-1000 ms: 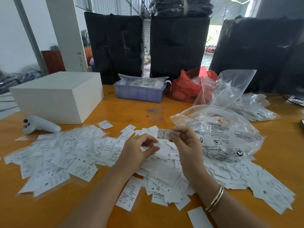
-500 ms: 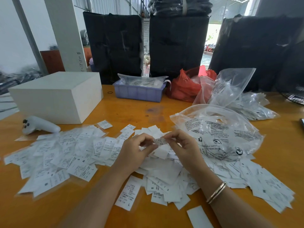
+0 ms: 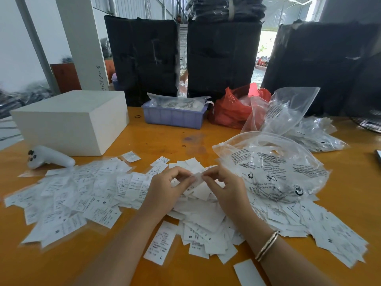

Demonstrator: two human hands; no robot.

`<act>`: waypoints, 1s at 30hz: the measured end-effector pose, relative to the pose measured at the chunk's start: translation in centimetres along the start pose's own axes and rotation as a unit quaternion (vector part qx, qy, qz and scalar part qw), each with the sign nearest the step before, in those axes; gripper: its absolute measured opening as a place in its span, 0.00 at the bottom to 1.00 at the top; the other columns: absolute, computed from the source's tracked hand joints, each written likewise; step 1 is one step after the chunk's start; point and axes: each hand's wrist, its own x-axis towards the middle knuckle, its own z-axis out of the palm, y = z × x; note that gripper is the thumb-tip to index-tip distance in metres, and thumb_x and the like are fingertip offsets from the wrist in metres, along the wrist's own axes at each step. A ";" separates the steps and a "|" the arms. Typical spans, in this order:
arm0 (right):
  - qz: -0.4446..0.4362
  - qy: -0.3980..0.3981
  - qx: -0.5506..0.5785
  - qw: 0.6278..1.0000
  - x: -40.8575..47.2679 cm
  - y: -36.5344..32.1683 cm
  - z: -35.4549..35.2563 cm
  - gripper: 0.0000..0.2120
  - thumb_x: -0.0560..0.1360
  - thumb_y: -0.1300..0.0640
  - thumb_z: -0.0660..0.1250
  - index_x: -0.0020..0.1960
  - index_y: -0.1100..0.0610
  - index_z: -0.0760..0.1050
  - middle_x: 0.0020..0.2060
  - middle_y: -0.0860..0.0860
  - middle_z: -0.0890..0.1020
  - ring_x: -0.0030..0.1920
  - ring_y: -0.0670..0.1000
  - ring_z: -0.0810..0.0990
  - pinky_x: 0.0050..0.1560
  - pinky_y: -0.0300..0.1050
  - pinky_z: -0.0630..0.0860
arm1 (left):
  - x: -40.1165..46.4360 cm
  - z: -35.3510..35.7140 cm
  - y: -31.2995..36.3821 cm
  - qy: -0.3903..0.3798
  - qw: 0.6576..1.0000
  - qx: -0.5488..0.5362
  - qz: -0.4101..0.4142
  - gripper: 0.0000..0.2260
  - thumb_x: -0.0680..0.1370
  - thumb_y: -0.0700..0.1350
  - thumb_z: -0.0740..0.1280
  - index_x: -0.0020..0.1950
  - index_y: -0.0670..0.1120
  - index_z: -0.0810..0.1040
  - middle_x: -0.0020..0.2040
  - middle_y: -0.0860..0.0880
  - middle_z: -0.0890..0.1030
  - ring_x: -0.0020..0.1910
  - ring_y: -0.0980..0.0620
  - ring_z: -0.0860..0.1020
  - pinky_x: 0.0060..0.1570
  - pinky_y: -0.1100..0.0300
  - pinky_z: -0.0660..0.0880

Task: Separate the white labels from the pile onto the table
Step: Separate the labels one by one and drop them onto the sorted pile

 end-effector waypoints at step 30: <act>0.258 -0.050 -0.450 0.853 6.4 6.8 -7.8 0.09 0.77 0.52 0.63 0.46 0.57 0.78 0.45 0.54 0.80 0.48 0.55 0.74 0.51 0.48 0.67 | 0.8 -2.4 -2.7 0.179 0.897 0.385 -0.121 0.14 0.74 0.47 0.71 0.59 0.51 0.77 0.57 0.48 0.78 0.59 0.44 0.70 0.54 0.49 0.63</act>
